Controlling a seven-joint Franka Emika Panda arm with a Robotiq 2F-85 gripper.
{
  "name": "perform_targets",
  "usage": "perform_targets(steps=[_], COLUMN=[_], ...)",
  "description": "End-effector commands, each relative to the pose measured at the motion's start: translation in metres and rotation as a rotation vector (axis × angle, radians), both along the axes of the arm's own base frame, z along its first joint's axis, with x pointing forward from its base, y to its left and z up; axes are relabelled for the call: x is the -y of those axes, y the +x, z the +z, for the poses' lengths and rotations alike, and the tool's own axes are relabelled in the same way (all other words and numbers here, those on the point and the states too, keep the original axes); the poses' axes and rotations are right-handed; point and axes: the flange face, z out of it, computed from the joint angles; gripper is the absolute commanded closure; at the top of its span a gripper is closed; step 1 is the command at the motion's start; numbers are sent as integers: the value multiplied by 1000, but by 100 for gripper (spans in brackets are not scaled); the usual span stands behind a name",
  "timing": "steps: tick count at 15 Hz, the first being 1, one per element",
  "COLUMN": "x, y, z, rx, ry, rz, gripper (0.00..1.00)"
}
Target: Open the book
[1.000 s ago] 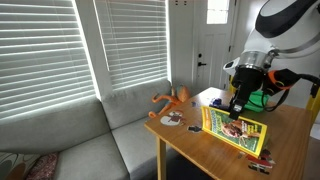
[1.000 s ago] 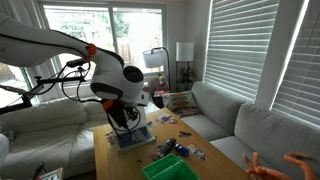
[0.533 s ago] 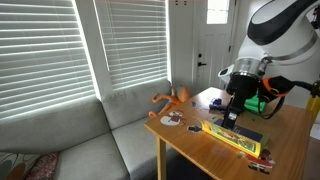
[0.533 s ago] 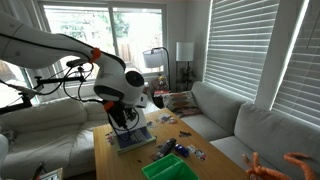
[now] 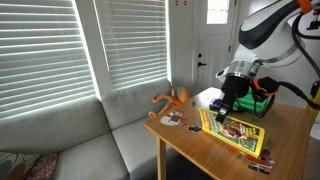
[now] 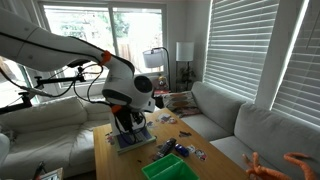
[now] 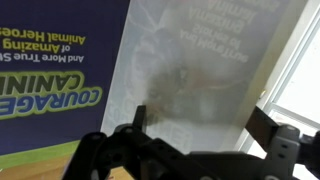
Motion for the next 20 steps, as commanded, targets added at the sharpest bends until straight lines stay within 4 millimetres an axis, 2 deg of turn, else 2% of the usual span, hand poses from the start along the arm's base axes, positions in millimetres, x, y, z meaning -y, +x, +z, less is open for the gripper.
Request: perform_targets(steps=[1,5,7,11,14,20], x=[-5,-24,-29,-17,-11,-26], y=[15,19,21,25,27,25], z=[-3,-4,-13,-36,-42,-43], rx=[-6,-2,-10,-44,-48,-9], ry=[82,113,110,62,39,-106], rz=[-13,-4,-2,-39,-53,13], gripper=[0,0,0,0,0,0])
